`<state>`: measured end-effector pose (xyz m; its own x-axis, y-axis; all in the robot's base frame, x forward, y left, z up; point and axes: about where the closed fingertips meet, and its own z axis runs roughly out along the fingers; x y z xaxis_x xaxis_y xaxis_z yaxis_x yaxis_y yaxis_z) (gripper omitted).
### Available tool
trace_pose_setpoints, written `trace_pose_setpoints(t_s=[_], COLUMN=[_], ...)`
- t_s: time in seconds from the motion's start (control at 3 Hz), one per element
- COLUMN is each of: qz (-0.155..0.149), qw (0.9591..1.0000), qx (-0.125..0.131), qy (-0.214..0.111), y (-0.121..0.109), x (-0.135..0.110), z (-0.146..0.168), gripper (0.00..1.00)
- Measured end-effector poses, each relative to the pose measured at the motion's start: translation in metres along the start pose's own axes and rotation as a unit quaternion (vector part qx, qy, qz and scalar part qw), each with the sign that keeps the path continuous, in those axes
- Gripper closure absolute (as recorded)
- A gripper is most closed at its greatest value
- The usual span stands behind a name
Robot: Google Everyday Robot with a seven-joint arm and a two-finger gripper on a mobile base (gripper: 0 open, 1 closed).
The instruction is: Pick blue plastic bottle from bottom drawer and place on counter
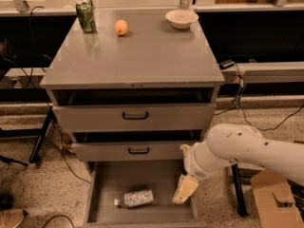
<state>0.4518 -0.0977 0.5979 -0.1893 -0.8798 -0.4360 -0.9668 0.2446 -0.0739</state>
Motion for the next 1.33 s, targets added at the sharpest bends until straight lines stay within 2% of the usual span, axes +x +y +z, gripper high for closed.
trace_pose_setpoints(t_s=[0.33,1.0,1.33], qz=[-0.013,0.004,0.006], qw=[0.9996,0.9993,0.9997], qx=[-0.009,-0.022,-0.01], qy=[-0.024,-0.031,-0.02], y=[-0.011,-0.005,-0.02], x=[-0.008,0.003,0.035], z=[0.07,0.093,0.135], gripper=[0.0,0.0,0.0])
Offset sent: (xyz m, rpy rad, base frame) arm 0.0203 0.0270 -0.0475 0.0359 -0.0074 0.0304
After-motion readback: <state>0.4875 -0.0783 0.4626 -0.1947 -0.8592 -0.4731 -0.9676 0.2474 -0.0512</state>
